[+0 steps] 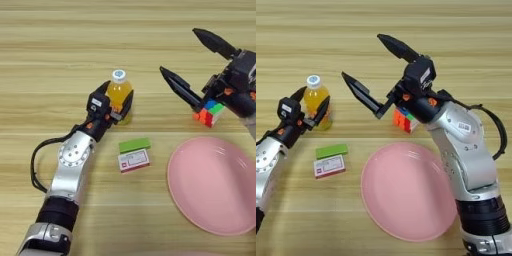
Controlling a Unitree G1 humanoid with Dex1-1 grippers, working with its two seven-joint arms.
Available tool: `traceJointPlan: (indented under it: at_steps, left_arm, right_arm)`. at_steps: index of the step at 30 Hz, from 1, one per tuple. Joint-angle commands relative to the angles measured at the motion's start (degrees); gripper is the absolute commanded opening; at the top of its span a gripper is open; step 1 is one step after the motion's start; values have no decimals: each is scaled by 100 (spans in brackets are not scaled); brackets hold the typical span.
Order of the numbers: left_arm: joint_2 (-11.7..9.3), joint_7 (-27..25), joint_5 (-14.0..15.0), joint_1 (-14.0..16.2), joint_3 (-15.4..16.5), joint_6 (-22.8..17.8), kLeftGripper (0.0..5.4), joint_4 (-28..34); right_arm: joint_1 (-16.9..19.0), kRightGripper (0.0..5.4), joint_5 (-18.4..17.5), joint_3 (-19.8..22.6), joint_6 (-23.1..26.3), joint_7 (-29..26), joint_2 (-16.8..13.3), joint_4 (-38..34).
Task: Move the objects on the table
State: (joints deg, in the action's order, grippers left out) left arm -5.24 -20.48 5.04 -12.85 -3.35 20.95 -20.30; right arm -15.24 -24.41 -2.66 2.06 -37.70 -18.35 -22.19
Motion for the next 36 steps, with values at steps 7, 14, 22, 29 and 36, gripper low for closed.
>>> traceJointPlan:
  at_steps: [7, 14, 22, 29, 36]
  left_arm:
    - [270, -215, -11, -368, -497, -197, 341, 792]
    - [676, -326, -145, -911, -903, -156, 341, 339]
    - [951, -364, -312, -1135, -1097, 44, 340, -480]
    - [966, -349, -320, -1105, -1078, 144, 340, -709]
    - [983, -246, -327, -1066, -1016, 157, 340, -912]
  right_arm:
    - [-73, 540, -133, -2, 63, 70, 136, 24]
    - [-35, 540, -168, -99, 73, 143, 272, 12]
    - [19, 540, -170, -114, 66, 178, 328, 0]
    - [35, 540, -203, -79, 74, 178, 316, -3]
    - [32, 540, -225, -52, 69, 170, 290, 19]
